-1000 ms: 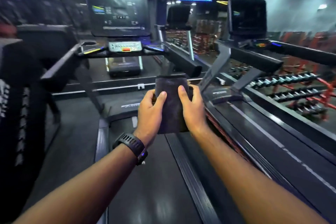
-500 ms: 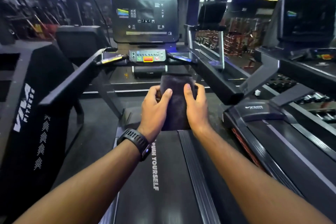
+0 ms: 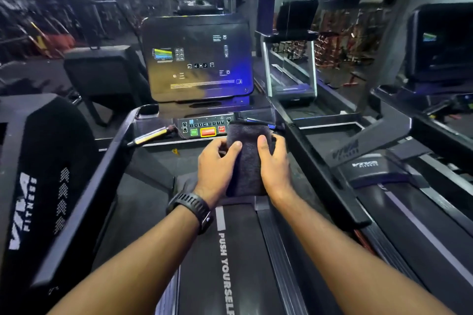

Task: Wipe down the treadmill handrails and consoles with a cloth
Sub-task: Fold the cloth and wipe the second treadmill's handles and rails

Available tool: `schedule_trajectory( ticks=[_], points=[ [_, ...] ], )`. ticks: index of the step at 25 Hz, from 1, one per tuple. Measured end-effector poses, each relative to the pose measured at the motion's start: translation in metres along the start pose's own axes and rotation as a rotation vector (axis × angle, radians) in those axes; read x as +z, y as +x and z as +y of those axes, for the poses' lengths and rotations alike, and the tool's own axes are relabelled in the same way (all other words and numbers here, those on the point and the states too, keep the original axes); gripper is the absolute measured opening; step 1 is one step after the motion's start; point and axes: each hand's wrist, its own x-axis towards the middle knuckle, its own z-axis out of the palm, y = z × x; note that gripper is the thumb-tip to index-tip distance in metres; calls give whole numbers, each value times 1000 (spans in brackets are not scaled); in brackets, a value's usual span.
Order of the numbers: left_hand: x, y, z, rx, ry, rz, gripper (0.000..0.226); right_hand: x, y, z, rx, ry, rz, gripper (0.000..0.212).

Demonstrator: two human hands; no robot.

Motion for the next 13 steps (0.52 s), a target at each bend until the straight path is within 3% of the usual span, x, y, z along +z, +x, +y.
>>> schedule_trajectory(
  ticks=[5, 9, 13],
  points=[
    [48, 91, -32, 21, 68, -7, 38, 23, 104, 34, 3, -5, 20, 34],
    [90, 170, -65, 21, 133, 18, 22, 55, 195, 81, 14, -13, 12, 37],
    [119, 259, -101, -60, 294, -26, 22, 89, 279, 118, 97, -51, -22, 40]
  ],
)
